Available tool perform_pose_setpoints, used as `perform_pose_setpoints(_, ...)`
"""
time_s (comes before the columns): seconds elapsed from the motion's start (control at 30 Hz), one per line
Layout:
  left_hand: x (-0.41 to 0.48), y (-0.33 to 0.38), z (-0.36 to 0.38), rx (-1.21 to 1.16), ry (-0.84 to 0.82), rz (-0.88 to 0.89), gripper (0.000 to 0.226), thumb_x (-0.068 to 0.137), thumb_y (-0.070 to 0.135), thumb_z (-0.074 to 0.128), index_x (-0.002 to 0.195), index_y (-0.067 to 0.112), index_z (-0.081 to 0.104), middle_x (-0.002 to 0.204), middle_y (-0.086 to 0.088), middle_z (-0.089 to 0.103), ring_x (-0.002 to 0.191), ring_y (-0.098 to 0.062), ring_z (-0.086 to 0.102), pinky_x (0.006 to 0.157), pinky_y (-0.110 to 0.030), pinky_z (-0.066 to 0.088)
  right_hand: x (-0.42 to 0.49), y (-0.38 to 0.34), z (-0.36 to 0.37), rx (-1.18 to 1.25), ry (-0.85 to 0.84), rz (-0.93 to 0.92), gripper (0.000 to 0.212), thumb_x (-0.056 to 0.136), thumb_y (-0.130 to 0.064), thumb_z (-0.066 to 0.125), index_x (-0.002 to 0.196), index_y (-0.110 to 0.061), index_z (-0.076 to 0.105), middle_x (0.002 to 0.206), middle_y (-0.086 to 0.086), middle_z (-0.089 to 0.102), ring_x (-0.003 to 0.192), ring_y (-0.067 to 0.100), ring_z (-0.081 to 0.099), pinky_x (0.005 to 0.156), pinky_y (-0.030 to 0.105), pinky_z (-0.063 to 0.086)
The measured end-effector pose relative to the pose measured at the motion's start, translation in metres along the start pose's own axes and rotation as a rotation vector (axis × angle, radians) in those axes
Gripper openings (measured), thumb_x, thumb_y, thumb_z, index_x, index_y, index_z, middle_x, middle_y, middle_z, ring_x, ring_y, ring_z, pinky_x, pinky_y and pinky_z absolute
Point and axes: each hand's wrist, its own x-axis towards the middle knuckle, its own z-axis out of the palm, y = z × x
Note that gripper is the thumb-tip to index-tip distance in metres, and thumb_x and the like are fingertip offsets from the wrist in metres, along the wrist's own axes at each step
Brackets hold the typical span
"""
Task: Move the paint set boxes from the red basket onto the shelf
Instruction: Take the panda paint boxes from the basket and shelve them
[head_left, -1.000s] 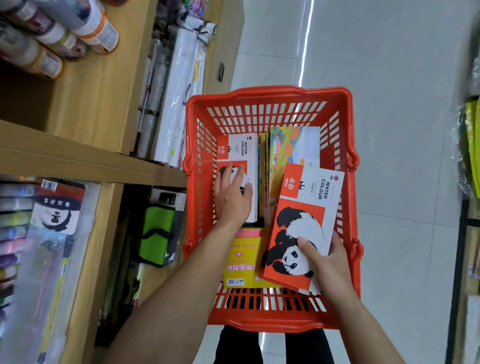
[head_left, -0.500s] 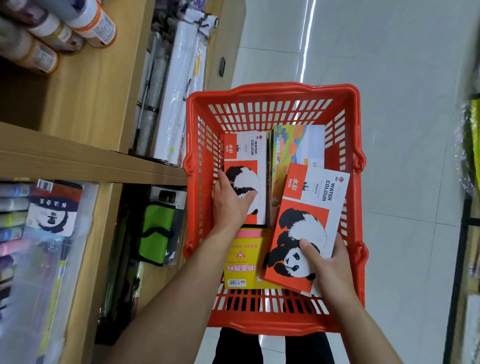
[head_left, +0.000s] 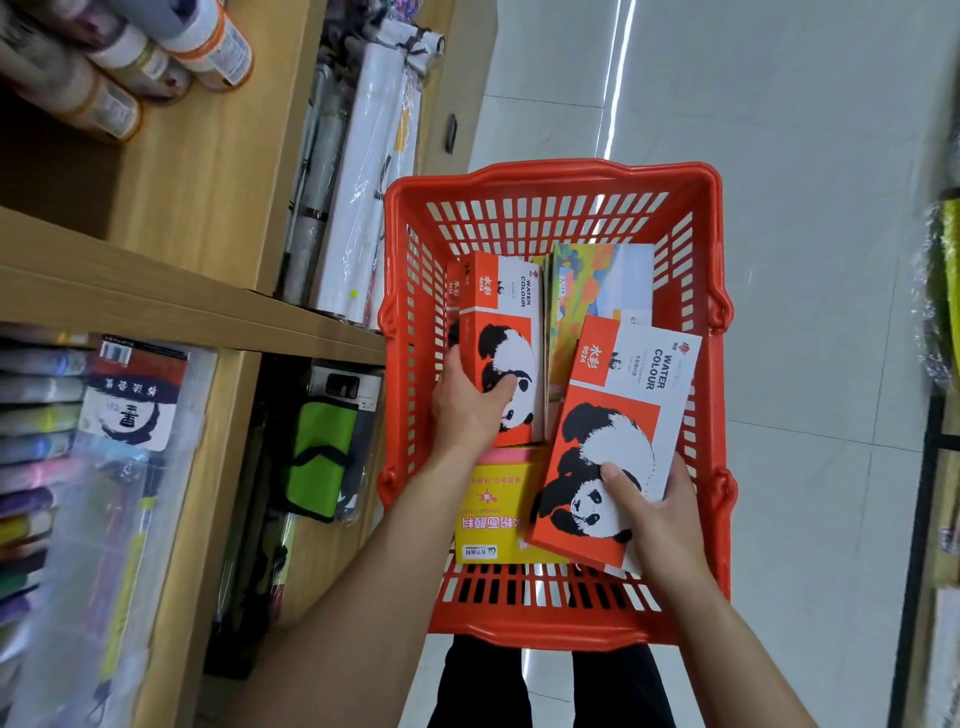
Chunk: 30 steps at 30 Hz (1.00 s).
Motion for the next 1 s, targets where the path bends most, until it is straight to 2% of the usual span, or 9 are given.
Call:
perform_pose_setpoints(0.13, -0.002, 0.004, -0.012, -0.044, -0.059, -0.007, 0.056, 0.089, 0.021, 0.074, 0.137, 0.019, 0.045, 0.113, 0.009, 0.057, 0.092, -0.007, 0.061, 0.075, -0.018, 0.049, -0.001, -0.006, 0.001, -0.018, -0.023, -0.044, 0.051, 0.088, -0.03, 0.079, 0.134, -0.031, 0.057, 0.121, -0.007, 0.074, 0.106, 0.017, 0.075, 0.092, 0.049, 0.061)
perform_pose_setpoints(0.23, -0.023, 0.011, -0.028, -0.107, -0.016, 0.032, 0.057, 0.09, 0.024, 0.073, 0.139, 0.021, 0.044, 0.127, 0.01, 0.053, 0.103, 0.001, 0.058, 0.087, -0.016, 0.05, -0.004, -0.016, 0.0, -0.035, -0.054, -0.078, 0.054, 0.088, -0.027, 0.081, 0.135, -0.03, 0.055, 0.12, -0.008, 0.074, 0.103, 0.013, 0.075, 0.087, 0.041, 0.063)
perform_pose_setpoints(0.3, -0.041, 0.017, -0.045, -0.172, 0.022, 0.036, 0.06, 0.091, 0.029, 0.071, 0.143, 0.027, 0.041, 0.139, 0.01, 0.051, 0.115, -0.003, 0.057, 0.092, -0.025, 0.053, -0.011, -0.027, -0.002, -0.022, -0.076, -0.093, 0.053, 0.088, -0.025, 0.081, 0.134, -0.031, 0.056, 0.116, -0.011, 0.076, 0.101, 0.01, 0.076, 0.081, 0.031, 0.064)
perform_pose_setpoints(0.37, -0.062, 0.022, -0.065, -0.226, 0.058, 0.023, 0.057, 0.091, 0.032, 0.071, 0.141, 0.034, 0.044, 0.132, 0.017, 0.054, 0.112, -0.006, 0.061, 0.087, -0.031, 0.055, -0.02, -0.038, -0.006, -0.007, -0.1, -0.1, 0.048, 0.086, -0.028, 0.082, 0.128, -0.033, 0.06, 0.114, -0.011, 0.077, 0.099, 0.014, 0.077, 0.078, 0.03, 0.064)
perform_pose_setpoints(0.43, -0.086, 0.025, -0.085, -0.307, 0.069, 0.01, 0.044, 0.089, 0.029, 0.072, 0.125, 0.046, 0.054, 0.118, 0.021, 0.068, 0.105, -0.01, 0.069, 0.086, -0.038, 0.059, -0.032, -0.053, -0.011, 0.009, -0.124, -0.089, 0.05, 0.08, -0.037, 0.083, 0.125, -0.032, 0.062, 0.114, -0.006, 0.078, 0.098, 0.021, 0.078, 0.081, 0.043, 0.064)
perform_pose_setpoints(0.57, -0.15, 0.038, -0.124, -0.367, 0.099, 0.017, 0.041, 0.074, 0.046, 0.072, 0.099, 0.071, 0.053, 0.101, 0.034, 0.071, 0.089, 0.004, 0.072, 0.067, -0.024, 0.059, -0.054, -0.089, -0.02, 0.059, -0.215, -0.116, 0.049, 0.08, -0.035, 0.081, 0.125, -0.024, 0.065, 0.114, 0.005, 0.079, 0.096, 0.031, 0.078, 0.072, 0.042, 0.064)
perform_pose_setpoints(0.67, -0.198, 0.049, -0.143, -0.481, 0.151, 0.029, 0.041, 0.074, 0.041, 0.074, 0.101, 0.067, 0.058, 0.105, 0.028, 0.073, 0.094, -0.004, 0.074, 0.075, -0.033, 0.06, -0.07, -0.122, -0.023, 0.058, -0.295, -0.18, 0.05, 0.081, -0.032, 0.08, 0.127, -0.017, 0.065, 0.113, 0.007, 0.079, 0.094, 0.03, 0.079, 0.067, 0.034, 0.063)
perform_pose_setpoints(0.83, -0.29, 0.076, -0.176, -0.573, 0.315, 0.134, 0.043, 0.085, 0.025, 0.074, 0.104, 0.062, 0.062, 0.104, 0.03, 0.072, 0.094, 0.002, 0.071, 0.069, -0.016, 0.056, -0.102, -0.172, -0.027, 0.027, -0.45, -0.286, 0.053, 0.075, -0.035, 0.082, 0.122, -0.017, 0.067, 0.109, 0.007, 0.08, 0.089, 0.027, 0.08, 0.062, 0.03, 0.062)
perform_pose_setpoints(1.0, -0.369, 0.096, -0.206, -0.649, 0.487, 0.204, 0.048, 0.092, 0.013, 0.071, 0.132, 0.035, 0.055, 0.12, 0.014, 0.072, 0.108, -0.01, 0.071, 0.084, -0.031, 0.06, -0.15, -0.219, -0.007, -0.006, -0.639, -0.375, 0.053, 0.074, -0.037, 0.082, 0.122, -0.019, 0.068, 0.107, 0.006, 0.081, 0.088, 0.027, 0.08, 0.062, 0.03, 0.061)
